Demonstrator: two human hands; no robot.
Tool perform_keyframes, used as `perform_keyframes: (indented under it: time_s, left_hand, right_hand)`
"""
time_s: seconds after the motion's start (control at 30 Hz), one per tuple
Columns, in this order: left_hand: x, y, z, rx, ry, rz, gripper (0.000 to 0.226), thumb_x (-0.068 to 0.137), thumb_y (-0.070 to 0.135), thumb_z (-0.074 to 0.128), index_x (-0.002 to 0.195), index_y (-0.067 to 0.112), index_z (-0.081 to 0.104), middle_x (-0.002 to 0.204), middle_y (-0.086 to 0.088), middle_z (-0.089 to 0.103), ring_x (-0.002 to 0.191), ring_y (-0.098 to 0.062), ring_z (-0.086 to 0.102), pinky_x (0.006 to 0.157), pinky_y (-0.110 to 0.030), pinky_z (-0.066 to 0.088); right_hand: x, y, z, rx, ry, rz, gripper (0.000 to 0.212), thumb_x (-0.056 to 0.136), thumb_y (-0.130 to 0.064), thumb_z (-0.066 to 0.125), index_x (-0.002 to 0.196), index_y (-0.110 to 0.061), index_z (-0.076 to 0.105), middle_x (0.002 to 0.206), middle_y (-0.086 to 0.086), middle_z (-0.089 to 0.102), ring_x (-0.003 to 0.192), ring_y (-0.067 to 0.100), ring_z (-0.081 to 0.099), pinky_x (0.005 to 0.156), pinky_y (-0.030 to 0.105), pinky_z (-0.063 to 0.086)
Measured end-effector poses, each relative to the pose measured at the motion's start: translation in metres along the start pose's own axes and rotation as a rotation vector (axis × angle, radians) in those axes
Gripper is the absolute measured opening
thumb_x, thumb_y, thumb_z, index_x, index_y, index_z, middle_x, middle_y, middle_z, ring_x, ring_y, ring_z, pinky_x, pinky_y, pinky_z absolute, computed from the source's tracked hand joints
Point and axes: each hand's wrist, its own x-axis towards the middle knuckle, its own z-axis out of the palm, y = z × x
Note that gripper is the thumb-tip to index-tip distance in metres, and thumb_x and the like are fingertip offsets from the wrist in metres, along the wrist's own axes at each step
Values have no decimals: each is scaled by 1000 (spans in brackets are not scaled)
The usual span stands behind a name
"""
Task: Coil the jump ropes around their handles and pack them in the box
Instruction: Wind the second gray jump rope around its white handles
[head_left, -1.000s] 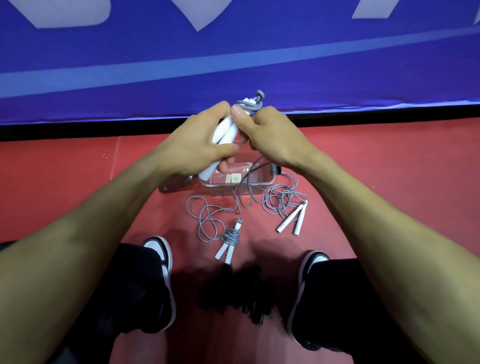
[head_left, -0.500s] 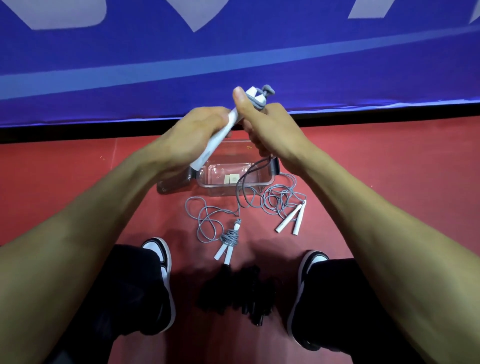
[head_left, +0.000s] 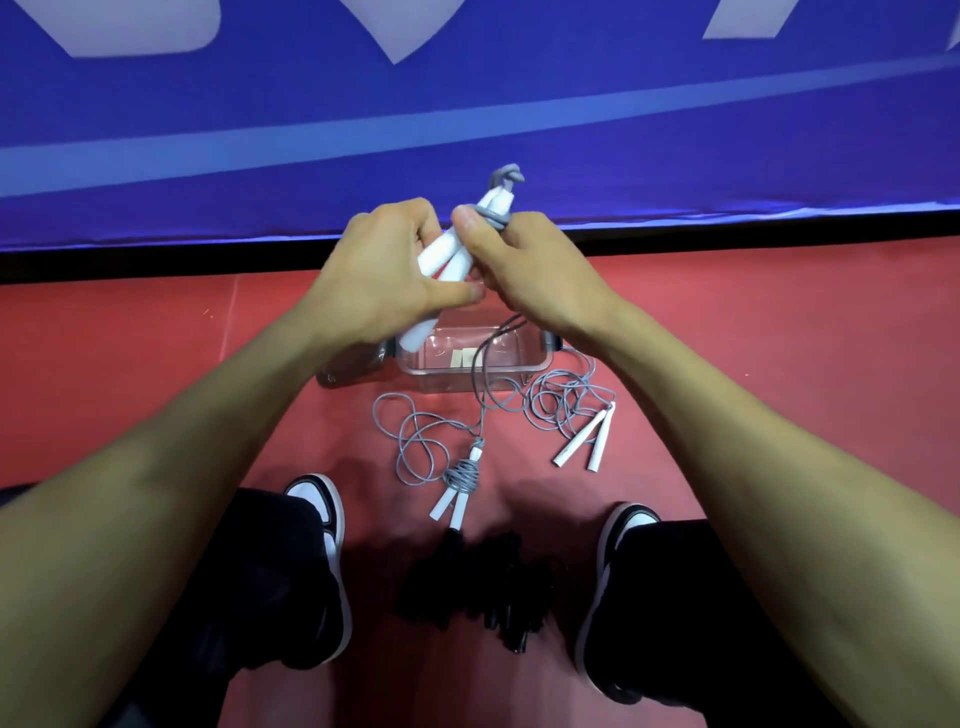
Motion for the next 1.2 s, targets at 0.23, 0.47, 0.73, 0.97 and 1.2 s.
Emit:
perform_keyframes:
  time_s: [0.23, 0.47, 0.73, 0.97, 1.2]
  left_hand:
    - [-1, -5, -9, -424, -370, -42, 42, 101, 42, 54, 97, 2, 66, 77, -11, 72, 70, -38, 65, 74, -48, 53]
    - [2, -2, 3, -139, -122, 13, 50, 110, 42, 27, 91, 6, 57, 79, -2, 50, 72, -19, 44, 70, -37, 34]
    - [5, -12, -2, 18, 42, 132, 29, 98, 42, 60, 99, 15, 51, 82, 3, 58, 82, -26, 52, 70, -37, 34]
    - [2, -5, -4, 31, -3, 92, 38, 87, 41, 73, 87, 9, 52, 67, 2, 61, 64, -17, 52, 54, -28, 34]
    - [-3, 1, 8, -26, -68, 87, 35, 101, 42, 53, 102, 11, 37, 79, -1, 57, 70, -22, 55, 58, -27, 36]
  right_hand:
    - [4, 7, -4, 182, 3, -45, 51, 101, -49, 42, 57, -25, 37, 49, -13, 32, 48, 9, 27, 55, 32, 25]
    - [0, 9, -9, 9, -15, 157, 75, 96, -73, 30, 67, -11, 62, 51, -4, 52, 47, 13, 46, 58, 28, 40]
    - [7, 7, 6, 182, 69, 84, 50, 96, -54, 41, 65, -15, 44, 50, -6, 32, 49, 16, 26, 56, 37, 25]
    - [1, 8, 5, -55, 47, 57, 55, 104, -51, 39, 62, -16, 48, 54, -2, 46, 48, 12, 38, 54, 29, 32]
    - [-1, 1, 0, 95, 21, 154, 60, 96, -67, 42, 61, -20, 54, 45, -13, 49, 39, 1, 41, 53, 22, 31]
